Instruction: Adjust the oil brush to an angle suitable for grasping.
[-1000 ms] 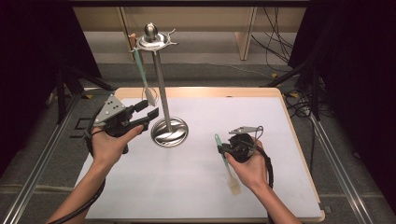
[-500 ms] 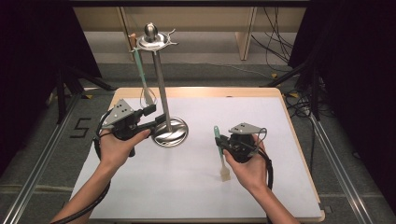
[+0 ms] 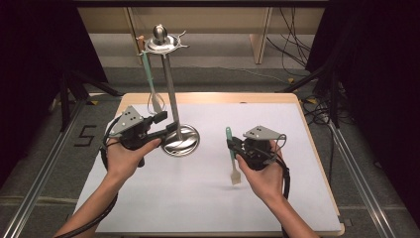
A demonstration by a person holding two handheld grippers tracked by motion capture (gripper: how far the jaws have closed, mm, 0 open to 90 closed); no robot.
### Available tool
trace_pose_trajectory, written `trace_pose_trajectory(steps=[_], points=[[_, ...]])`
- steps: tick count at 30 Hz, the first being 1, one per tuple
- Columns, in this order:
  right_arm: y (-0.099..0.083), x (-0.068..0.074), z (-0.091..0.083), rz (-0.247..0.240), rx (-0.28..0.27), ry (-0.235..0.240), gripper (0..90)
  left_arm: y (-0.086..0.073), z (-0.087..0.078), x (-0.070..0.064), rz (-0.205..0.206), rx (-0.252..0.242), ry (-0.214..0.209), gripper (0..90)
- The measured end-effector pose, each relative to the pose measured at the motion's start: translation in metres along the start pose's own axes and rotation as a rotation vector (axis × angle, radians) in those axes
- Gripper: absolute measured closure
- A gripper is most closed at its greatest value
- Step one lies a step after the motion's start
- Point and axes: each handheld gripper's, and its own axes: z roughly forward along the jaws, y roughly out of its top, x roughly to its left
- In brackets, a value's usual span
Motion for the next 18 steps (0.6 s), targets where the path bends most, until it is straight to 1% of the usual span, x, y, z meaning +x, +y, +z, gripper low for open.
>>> trace_pose_trajectory(steps=[1, 2, 3, 5, 6, 7, 8, 9, 10, 11, 12, 13, 14, 16, 18], points=[[0.001, 0.002, -0.002, 0.026, 0.021, 0.007, 78.2, 0.000, 0.000, -0.001, 0.000, -0.001, -0.002, 46.4], [0.002, 0.003, -0.002, 0.019, 0.008, 0.010, 78.2, 0.000, 0.000, -0.001, 0.001, -0.001, -0.005, 46.4], [0.003, 0.001, -0.003, -0.024, 0.028, 0.029, 78.2, 0.000, 0.000, -0.001, 0.002, 0.001, -0.006, 46.4], [0.004, 0.006, -0.003, 0.008, 0.028, 0.024, 78.2, -0.001, 0.000, -0.002, 0.000, 0.001, -0.007, 46.4], [0.005, 0.006, -0.001, 0.002, 0.011, 0.034, 78.2, -0.001, 0.000, -0.001, 0.004, 0.002, -0.007, 46.4], [0.006, 0.006, 0.001, -0.017, -0.013, 0.023, 78.2, -0.001, -0.001, -0.001, 0.006, 0.003, -0.004, 46.4], [0.007, 0.007, 0.001, -0.013, -0.020, 0.013, 78.2, -0.001, -0.001, 0.000, 0.004, 0.003, -0.003, 46.4], [0.009, 0.006, -0.001, -0.026, 0.015, 0.038, 78.2, -0.001, -0.001, 0.000, 0.002, 0.001, -0.003, 46.4], [0.010, 0.008, -0.001, -0.007, 0.019, 0.043, 78.2, -0.001, -0.002, 0.000, 0.000, 0.000, -0.002, 46.4], [0.010, 0.008, -0.001, -0.026, 0.008, 0.030, 78.2, -0.001, -0.002, 0.000, 0.001, 0.000, -0.001, 46.4], [0.012, 0.008, -0.001, -0.047, 0.004, 0.031, 78.2, -0.001, -0.003, 0.000, 0.002, -0.002, 0.000, 46.4], [0.012, 0.008, 0.000, -0.059, -0.012, 0.026, 78.2, -0.001, -0.003, 0.000, 0.001, -0.003, 0.001, 46.4], [0.012, 0.011, 0.000, -0.024, 0.008, 0.040, 78.2, -0.001, -0.003, 0.000, 0.004, -0.004, 0.001, 46.4], [0.013, 0.011, -0.001, -0.042, 0.009, 0.036, 78.2, -0.001, -0.004, 0.000, 0.003, -0.002, 0.002, 46.4], [0.012, 0.012, 0.000, -0.034, 0.010, 0.041, 78.2, -0.001, -0.004, 0.000, -0.001, -0.001, 0.003, 46.4]])
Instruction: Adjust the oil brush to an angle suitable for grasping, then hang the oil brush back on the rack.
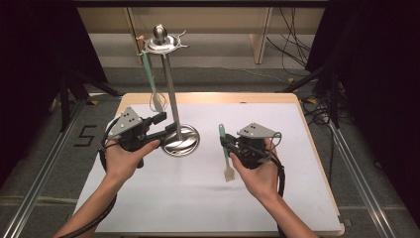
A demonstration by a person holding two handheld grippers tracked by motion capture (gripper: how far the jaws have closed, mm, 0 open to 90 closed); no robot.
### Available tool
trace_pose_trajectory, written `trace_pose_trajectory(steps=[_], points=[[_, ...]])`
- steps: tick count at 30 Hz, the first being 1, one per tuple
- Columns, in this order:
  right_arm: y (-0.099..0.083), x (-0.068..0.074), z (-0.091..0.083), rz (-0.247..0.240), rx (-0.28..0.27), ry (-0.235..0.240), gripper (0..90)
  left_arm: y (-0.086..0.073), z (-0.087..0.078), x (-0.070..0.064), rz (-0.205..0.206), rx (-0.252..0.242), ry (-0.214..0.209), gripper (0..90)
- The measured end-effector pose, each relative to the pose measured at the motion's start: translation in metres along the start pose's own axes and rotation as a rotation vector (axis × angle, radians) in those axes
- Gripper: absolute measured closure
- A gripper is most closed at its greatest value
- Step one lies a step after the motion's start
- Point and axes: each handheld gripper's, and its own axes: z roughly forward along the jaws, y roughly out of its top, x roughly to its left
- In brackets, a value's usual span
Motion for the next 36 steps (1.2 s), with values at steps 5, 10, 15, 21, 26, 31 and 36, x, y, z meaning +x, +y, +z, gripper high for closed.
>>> trace_pose_trajectory(steps=[5, 10, 15, 21, 26, 31, 36], points=[[0.001, 0.002, -0.001, -0.001, -0.024, 0.015, 78.2, 0.001, 0.002, -0.003, -0.002, -0.002, -0.018, 46.3], [0.002, 0.002, -0.003, 0.009, -0.031, 0.019, 78.2, 0.002, 0.004, -0.006, -0.010, 0.000, -0.040, 46.2], [0.003, 0.008, -0.001, -0.012, -0.041, 0.043, 78.2, 0.004, 0.008, -0.013, -0.024, 0.002, -0.058, 46.2], [0.006, 0.014, -0.002, -0.030, -0.059, 0.007, 78.1, 0.005, 0.017, -0.025, -0.018, 0.010, -0.104, 46.3], [0.009, 0.020, -0.003, -0.033, -0.057, 0.018, 78.1, 0.012, 0.020, -0.033, -0.009, -0.007, -0.139, 46.9], [0.011, 0.024, -0.001, -0.029, -0.059, 0.026, 78.1, 0.011, 0.024, -0.035, -0.046, -0.008, -0.170, 47.7], [0.014, 0.025, 0.001, -0.054, -0.071, 0.025, 78.1, 0.012, 0.029, -0.039, -0.043, -0.002, -0.191, 48.3]])
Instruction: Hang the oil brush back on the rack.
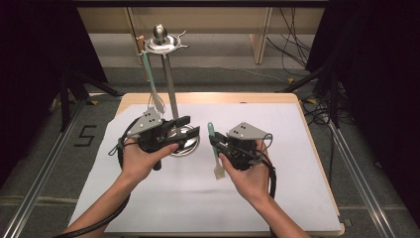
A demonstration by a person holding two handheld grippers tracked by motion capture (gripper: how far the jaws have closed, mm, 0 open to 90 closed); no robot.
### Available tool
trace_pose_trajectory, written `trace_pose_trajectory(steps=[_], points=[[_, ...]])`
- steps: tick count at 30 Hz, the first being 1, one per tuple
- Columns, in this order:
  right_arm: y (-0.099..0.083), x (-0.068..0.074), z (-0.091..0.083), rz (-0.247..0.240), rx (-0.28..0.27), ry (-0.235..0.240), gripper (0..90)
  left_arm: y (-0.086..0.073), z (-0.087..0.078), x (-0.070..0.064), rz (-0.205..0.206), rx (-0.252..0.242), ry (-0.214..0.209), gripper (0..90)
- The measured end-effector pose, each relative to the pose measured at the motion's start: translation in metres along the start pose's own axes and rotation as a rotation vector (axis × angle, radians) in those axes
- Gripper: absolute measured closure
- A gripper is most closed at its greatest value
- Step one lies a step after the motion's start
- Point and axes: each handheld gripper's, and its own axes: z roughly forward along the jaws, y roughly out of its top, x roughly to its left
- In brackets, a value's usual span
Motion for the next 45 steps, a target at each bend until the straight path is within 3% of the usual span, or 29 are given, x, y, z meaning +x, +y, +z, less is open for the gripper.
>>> trace_pose_trajectory(steps=[1, 3, 4, 8, 9, 11, 12, 13, 14, 18, 19, 23, 24, 25, 27, 30, 35, 37, 42, 43, 45], points=[[0.000, 0.001, 0.000, 0.016, 0.007, 0.020, 78.1, 0.000, 0.001, -0.001, -0.005, 0.001, 0.001, 48.5], [0.001, 0.001, 0.001, 0.000, -0.002, 0.011, 78.1, 0.001, 0.005, -0.003, -0.002, 0.000, -0.011, 49.0], [0.001, 0.003, 0.001, 0.024, -0.007, 0.012, 78.1, 0.002, 0.007, -0.005, -0.010, 0.000, -0.019, 49.3], [0.003, 0.003, 0.002, -0.009, -0.016, 0.001, 78.1, 0.002, 0.014, -0.008, -0.024, 0.006, -0.042, 51.1], [0.003, 0.005, 0.002, 0.015, 0.001, 0.027, 78.1, 0.002, 0.016, -0.008, -0.021, 0.010, -0.048, 51.7], [0.004, 0.005, 0.002, -0.001, -0.008, 0.013, 78.1, 0.002, 0.018, -0.009, -0.029, 0.013, -0.057, 52.7], [0.004, 0.007, 0.002, 0.022, -0.006, 0.006, 78.1, 0.002, 0.020, -0.009, -0.037, 0.015, -0.060, 53.6], [0.005, 0.005, 0.001, 0.003, -0.005, 0.009, 78.1, 0.002, 0.021, -0.009, -0.048, 0.014, -0.064, 54.6], [0.005, 0.007, 0.001, 0.018, 0.000, 0.011, 78.1, 0.002, 0.022, -0.008, -0.050, 0.018, -0.068, 55.9], [0.006, 0.005, 0.002, -0.016, -0.028, 0.025, 78.1, 0.001, 0.022, -0.007, -0.061, 0.018, -0.080, 62.0], [0.006, 0.007, 0.001, 0.009, -0.022, 0.019, 78.1, 0.001, 0.022, -0.007, -0.062, 0.019, -0.085, 63.3], [0.007, 0.008, 0.002, 0.009, -0.025, 0.013, 78.1, 0.001, 0.020, -0.004, -0.089, 0.010, -0.096, 64.5], [0.007, 0.009, 0.002, 0.008, -0.035, 0.003, 78.1, 0.001, 0.020, -0.004, -0.090, 0.006, -0.096, 65.1], [0.008, 0.009, 0.002, 0.018, -0.012, 0.028, 78.1, 0.001, 0.019, -0.003, -0.086, 0.003, -0.099, 65.9], [0.008, 0.009, 0.003, -0.009, -0.025, 0.030, 78.1, 0.002, 0.018, -0.003, -0.089, 0.001, -0.098, 67.8], [0.008, 0.010, 0.003, -0.016, -0.032, 0.012, 78.1, 0.002, 0.018, -0.003, -0.092, 0.000, -0.098, 69.9], [0.008, 0.011, 0.003, -0.003, -0.038, 0.021, 78.1, 0.001, 0.018, -0.003, -0.091, 0.003, -0.108, 74.4], [0.009, 0.011, 0.002, -0.024, -0.043, 0.016, 78.0, 0.001, 0.017, -0.004, -0.095, -0.005, -0.104, 78.1], [0.009, 0.013, 0.000, 0.011, -0.032, 0.021, 77.8, 0.003, 0.016, -0.004, -0.102, -0.008, -0.111, 82.2], [0.009, 0.012, 0.002, -0.020, -0.063, 0.012, 77.7, 0.004, 0.016, -0.004, -0.094, -0.006, -0.108, 82.5], [0.009, 0.013, 0.002, -0.008, -0.075, 0.010, 77.0, 0.005, 0.015, -0.005, -0.078, -0.007, -0.105, 83.0]])
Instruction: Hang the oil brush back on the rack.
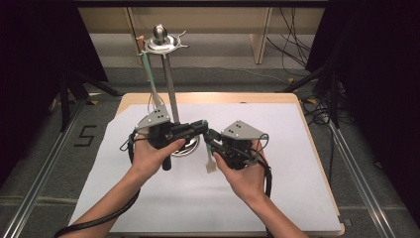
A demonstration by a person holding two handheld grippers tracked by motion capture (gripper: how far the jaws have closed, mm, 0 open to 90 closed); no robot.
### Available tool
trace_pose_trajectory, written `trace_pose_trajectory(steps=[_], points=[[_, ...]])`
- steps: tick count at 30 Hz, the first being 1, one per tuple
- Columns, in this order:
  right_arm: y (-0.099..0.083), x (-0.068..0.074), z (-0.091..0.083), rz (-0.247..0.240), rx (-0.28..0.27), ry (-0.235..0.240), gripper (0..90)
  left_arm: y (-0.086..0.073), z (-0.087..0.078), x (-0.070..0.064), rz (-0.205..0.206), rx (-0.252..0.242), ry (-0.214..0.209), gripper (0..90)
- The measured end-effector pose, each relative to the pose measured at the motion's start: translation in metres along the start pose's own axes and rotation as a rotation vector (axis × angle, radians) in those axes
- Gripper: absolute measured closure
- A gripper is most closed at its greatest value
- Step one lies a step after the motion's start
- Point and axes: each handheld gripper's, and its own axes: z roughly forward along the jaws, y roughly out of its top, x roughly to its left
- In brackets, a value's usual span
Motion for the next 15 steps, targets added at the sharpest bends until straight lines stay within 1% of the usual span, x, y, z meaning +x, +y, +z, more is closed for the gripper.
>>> trace_pose_trajectory(steps=[1, 2, 3, 4, 6, 7, 8, 9, 10, 11, 12, 13, 14, 15], points=[[0.001, 0.000, -0.002, -0.001, 0.020, 0.015, 76.3, 0.001, 0.000, 0.000, 0.006, 0.001, 0.002, 83.2], [0.001, 0.001, -0.001, 0.003, 0.020, 0.014, 73.9, 0.002, -0.001, 0.000, 0.006, 0.000, 0.001, 83.3], [0.002, -0.001, -0.001, -0.025, 0.015, 0.008, 70.8, 0.003, -0.002, 0.000, 0.007, -0.005, 0.001, 83.3], [0.001, -0.001, 0.000, -0.029, 0.006, 0.014, 68.3, 0.004, -0.003, 0.001, 0.009, -0.007, 0.003, 83.4], [0.000, -0.001, 0.000, -0.029, 0.010, 0.005, 65.9, 0.006, -0.005, 0.001, 0.011, -0.018, 0.009, 83.4], [-0.001, -0.003, 0.001, -0.050, 0.010, 0.002, 65.3, 0.007, -0.006, 0.002, 0.022, -0.020, 0.003, 83.4], [-0.002, -0.002, 0.000, -0.023, 0.032, 0.008, 64.4, 0.008, -0.007, 0.003, 0.019, -0.024, 0.002, 83.4], [-0.004, -0.001, 0.002, -0.018, 0.035, 0.014, 64.1, 0.009, -0.008, 0.003, 0.015, -0.030, 0.002, 83.4], [-0.005, -0.002, 0.003, -0.032, 0.040, 0.021, 63.9, 0.010, -0.009, 0.003, 0.021, -0.029, 0.000, 83.4], [-0.007, -0.003, 0.005, -0.038, 0.040, 0.024, 64.0, 0.011, -0.010, 0.003, 0.016, -0.035, 0.000, 83.4], [-0.009, -0.001, 0.005, -0.016, 0.053, 0.023, 64.1, 0.013, -0.011, 0.003, 0.017, -0.039, -0.002, 83.4], [-0.011, -0.002, 0.007, -0.025, 0.049, 0.026, 64.5, 0.013, -0.011, 0.003, 0.016, -0.040, -0.001, 83.4], [-0.013, -0.001, 0.007, -0.014, 0.055, 0.026, 64.8, 0.014, -0.012, 0.003, 0.022, -0.038, -0.002, 83.4], [-0.014, -0.002, 0.007, -0.010, 0.077, 0.038, 65.5, 0.015, -0.012, 0.003, 0.020, -0.040, -0.003, 83.4]])
